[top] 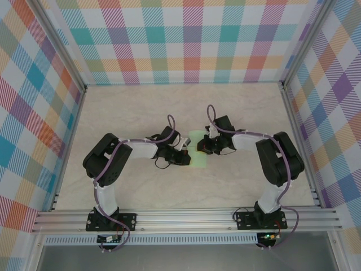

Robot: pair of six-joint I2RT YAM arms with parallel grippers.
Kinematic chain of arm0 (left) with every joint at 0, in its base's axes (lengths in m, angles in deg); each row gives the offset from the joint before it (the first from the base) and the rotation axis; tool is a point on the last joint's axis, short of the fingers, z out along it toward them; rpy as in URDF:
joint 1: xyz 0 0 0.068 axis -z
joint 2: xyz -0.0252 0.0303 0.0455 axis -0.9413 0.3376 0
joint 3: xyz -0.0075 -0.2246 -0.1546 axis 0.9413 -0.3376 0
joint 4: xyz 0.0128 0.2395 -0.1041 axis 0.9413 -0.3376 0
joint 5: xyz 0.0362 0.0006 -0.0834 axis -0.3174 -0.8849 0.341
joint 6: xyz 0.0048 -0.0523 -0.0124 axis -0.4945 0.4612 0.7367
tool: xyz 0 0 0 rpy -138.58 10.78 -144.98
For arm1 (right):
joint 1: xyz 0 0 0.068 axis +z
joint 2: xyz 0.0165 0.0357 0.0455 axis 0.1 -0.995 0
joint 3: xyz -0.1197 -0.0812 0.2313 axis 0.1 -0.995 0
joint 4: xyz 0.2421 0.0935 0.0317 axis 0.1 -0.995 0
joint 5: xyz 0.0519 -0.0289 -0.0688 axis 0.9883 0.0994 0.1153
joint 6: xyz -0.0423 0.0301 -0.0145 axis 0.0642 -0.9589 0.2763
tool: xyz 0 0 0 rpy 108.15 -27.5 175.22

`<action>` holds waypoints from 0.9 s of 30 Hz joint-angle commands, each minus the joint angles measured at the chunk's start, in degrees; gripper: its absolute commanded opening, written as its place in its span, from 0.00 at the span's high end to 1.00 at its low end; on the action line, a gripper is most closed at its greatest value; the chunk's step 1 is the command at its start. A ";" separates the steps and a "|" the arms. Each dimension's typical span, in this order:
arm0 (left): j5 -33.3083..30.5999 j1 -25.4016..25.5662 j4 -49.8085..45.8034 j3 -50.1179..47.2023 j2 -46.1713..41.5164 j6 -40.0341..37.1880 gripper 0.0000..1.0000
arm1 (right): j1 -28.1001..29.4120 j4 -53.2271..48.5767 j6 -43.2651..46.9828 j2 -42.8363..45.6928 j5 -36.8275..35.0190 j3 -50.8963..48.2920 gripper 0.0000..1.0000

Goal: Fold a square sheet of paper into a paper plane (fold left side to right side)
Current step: Fold the triangle a second time at the center of the table.

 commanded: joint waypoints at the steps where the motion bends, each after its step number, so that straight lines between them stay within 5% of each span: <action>1: -1.63 -0.43 -3.64 -2.01 1.62 -0.17 0.99 | 2.13 -2.50 2.35 2.07 2.10 -1.77 0.99; 27: -4.07 -0.43 -5.03 -2.11 1.35 -0.87 1.00 | 4.56 -5.35 2.67 -5.85 -4.71 2.53 0.99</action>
